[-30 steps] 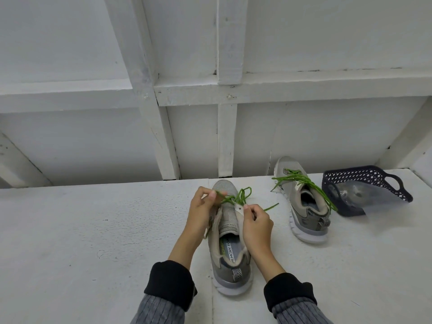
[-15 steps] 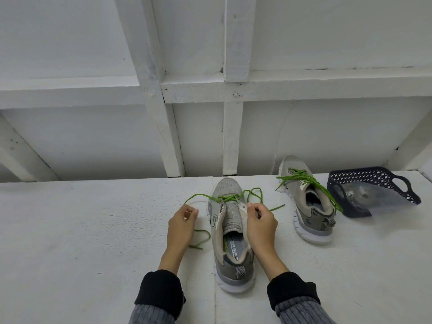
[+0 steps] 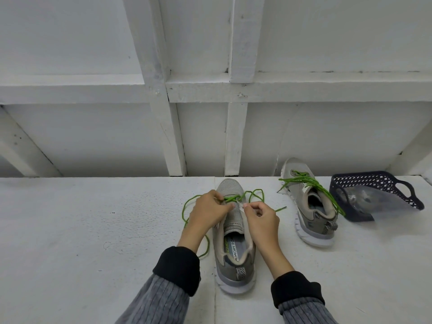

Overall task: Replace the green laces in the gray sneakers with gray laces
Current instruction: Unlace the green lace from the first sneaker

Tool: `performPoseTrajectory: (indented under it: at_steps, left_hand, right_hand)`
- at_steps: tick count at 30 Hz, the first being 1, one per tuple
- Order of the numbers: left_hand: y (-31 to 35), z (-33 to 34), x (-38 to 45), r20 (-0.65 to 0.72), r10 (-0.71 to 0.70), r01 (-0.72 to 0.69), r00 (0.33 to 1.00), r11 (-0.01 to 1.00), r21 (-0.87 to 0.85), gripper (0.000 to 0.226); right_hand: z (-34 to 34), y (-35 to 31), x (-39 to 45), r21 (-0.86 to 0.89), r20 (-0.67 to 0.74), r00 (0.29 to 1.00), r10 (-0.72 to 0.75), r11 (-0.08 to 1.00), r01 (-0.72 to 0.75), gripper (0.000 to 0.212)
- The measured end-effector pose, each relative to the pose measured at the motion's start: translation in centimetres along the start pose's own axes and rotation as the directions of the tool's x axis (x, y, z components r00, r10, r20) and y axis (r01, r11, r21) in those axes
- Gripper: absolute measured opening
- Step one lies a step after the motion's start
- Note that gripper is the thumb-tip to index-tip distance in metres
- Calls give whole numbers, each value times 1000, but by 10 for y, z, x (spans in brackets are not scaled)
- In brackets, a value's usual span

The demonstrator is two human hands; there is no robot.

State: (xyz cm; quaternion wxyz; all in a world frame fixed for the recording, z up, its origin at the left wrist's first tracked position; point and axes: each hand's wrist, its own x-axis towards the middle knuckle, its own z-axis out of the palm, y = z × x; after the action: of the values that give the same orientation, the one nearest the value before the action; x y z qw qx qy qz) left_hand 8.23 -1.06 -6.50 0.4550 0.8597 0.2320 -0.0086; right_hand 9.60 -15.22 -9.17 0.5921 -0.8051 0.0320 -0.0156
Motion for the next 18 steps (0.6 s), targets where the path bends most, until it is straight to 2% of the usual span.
performPoseTrajectory:
  at_steps: [2,5,8,12,15,18]
  left_hand:
    - [-2,1,0,12,-33,33,999,998,-45,22]
    - [-5,-6,0,-38,-63,60,997,995,-76,16]
    - [-13,-12,0,-100,-43,38,994,998,-58,13]
    - [-25,-12,-8,-135,-46,28,990,990,-136,11]
    - [-29,-9,-10,-147,-78,44,986,973,-225,12]
    - [-30,-5,-14,-133,-86,45,987,956,-291,5]
  right_hand:
    - [-1,-1,1,-13,20,1000,-6,1000,6,12]
    - [-1,-3,2,-44,21,1000,-15,999,16,11]
    - [-2,-1,4,-32,-66,997,33,999,-35,15]
    - [-4,1,1,61,-154,980,129,991,-121,14]
    - [-5,-5,1,25,-103,992,69,997,-67,15]
    - [-9,-12,10,-54,42,999,-13,998,15,10]
